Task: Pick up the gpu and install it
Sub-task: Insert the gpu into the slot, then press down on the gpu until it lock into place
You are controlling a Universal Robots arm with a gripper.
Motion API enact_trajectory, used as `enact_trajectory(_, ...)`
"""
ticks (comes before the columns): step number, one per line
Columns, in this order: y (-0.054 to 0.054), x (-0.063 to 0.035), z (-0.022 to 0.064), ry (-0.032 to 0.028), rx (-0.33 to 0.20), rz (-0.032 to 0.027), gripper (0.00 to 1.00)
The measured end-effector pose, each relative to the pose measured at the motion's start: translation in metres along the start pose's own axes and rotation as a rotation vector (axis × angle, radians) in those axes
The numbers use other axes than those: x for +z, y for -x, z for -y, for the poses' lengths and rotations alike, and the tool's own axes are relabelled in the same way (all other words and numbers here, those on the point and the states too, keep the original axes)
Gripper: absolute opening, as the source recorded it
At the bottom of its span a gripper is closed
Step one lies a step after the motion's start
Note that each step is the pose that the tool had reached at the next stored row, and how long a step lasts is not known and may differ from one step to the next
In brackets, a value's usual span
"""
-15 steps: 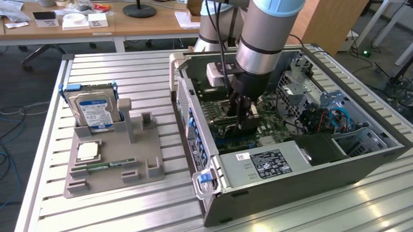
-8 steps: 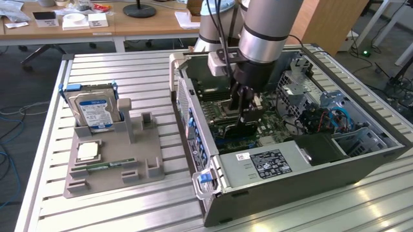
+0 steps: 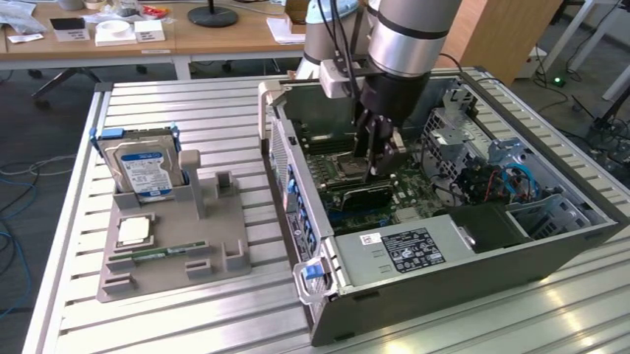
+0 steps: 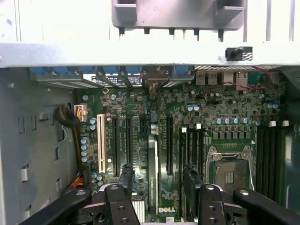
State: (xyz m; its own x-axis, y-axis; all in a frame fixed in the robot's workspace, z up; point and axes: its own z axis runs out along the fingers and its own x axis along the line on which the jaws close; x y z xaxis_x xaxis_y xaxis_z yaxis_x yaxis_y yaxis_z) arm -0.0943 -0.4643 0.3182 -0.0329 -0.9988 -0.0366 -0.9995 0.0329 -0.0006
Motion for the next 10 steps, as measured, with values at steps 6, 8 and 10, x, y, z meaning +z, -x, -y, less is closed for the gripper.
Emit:
enact_trajectory(6, 0.0005, -0.0111, 0.0000, -0.0004, 0.000, -0.0019, 0.56)
enact_trajectory(8, 0.0005, -0.0111, 0.0000, -0.0005, 0.000, -0.0021, 0.56)
enact_trajectory(10, 0.0005, -0.0112, 0.0000, -0.0004, 0.000, -0.0024, 0.56)
